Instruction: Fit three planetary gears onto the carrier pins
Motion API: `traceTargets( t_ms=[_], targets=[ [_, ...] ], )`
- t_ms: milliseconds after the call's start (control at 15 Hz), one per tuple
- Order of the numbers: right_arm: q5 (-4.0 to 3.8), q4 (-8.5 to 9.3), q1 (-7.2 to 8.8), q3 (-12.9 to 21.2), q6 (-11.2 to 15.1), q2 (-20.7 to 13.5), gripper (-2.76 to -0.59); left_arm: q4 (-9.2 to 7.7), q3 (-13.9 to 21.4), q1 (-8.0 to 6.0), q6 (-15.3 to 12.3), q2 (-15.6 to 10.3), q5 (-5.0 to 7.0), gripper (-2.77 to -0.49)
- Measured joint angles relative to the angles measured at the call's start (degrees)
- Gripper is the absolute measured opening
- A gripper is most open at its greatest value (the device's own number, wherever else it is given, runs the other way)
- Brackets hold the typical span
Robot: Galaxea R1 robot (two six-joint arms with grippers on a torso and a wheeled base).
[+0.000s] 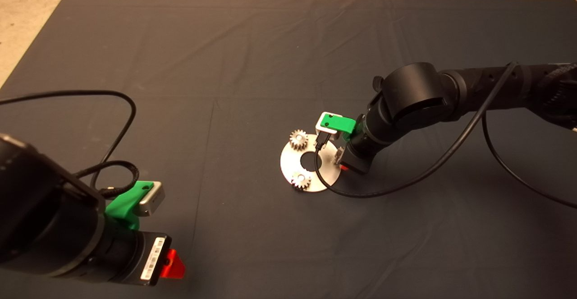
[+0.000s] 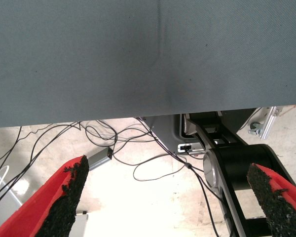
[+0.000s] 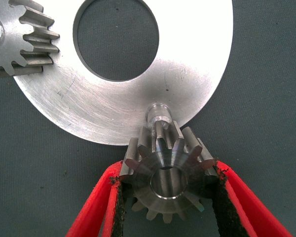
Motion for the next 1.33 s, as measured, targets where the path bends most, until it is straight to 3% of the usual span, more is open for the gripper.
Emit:
traceTargets(
  t_ms=[200, 467, 600, 867, 1333],
  targets=[
    [1.45, 0.02, 0.02, 0.0, 1.9, -0.4, -2.31, 0.00, 0.0, 0.00, 0.0, 0.0, 0.01, -0.95],
    [2.21, -0.02, 0.11, 0.0, 2.3, -0.6, -2.31, 0.00, 0.0, 0.00, 0.0, 0.0, -0.01, -0.95],
    [2.95, -0.02, 0.20, 0.0, 2.4, -0.6, -2.31, 0.00, 0.0, 0.02, 0.0, 0.0, -0.01, -0.95],
    [3.06, -0.04, 2.25, 0.0, 2.5, -0.5, -2.31, -0.01, 0.0, 0.63, 0.0, 0.0, -0.01, -0.95],
    [3.25, -0.06, 1.88, -0.5, 2.5, 1.0, -2.31, 0.00, 0.0, 0.82, 0.0, 0.0, -0.01, -0.95]
  ],
)
